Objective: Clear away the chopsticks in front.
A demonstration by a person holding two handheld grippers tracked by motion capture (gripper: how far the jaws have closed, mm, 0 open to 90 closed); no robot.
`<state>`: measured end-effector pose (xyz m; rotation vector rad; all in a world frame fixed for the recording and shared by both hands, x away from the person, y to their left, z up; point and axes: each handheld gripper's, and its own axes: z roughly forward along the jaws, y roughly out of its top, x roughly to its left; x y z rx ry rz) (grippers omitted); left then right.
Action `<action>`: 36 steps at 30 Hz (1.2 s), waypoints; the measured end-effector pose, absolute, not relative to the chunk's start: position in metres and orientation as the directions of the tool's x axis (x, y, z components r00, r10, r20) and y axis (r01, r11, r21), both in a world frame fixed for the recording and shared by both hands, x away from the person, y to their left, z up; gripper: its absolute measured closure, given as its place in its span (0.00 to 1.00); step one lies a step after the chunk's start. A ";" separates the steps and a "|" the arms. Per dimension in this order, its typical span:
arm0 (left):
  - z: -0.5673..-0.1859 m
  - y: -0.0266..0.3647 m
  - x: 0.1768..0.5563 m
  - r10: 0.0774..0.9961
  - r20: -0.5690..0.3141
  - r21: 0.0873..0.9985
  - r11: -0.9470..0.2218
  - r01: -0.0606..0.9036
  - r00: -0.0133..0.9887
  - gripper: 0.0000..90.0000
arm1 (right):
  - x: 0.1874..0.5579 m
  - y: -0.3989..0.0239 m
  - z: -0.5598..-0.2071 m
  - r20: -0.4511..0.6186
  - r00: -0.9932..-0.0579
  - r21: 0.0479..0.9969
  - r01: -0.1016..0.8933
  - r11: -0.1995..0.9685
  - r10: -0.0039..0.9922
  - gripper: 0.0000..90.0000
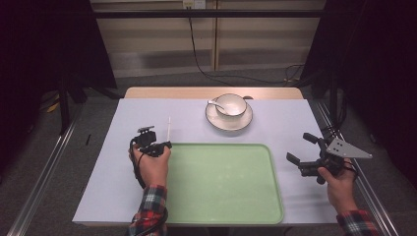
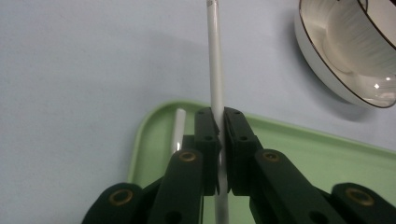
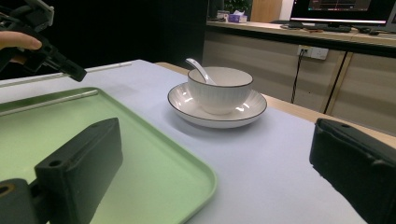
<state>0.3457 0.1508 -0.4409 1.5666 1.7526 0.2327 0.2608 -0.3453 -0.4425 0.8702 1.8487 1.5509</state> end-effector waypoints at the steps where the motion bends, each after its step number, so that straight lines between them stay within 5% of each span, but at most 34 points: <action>1: -0.441 0.151 0.346 0.911 -0.410 0.591 0.231 0.773 0.041 0.95 | 0.261 -0.345 -0.443 -0.016 -0.627 0.986 0.120 0.117 0.779 0.02; 36: -0.450 0.157 0.301 0.885 -0.463 0.577 0.260 0.774 0.048 0.95 | 0.261 -0.344 -0.443 -0.010 -0.625 0.986 0.124 0.112 0.781 0.02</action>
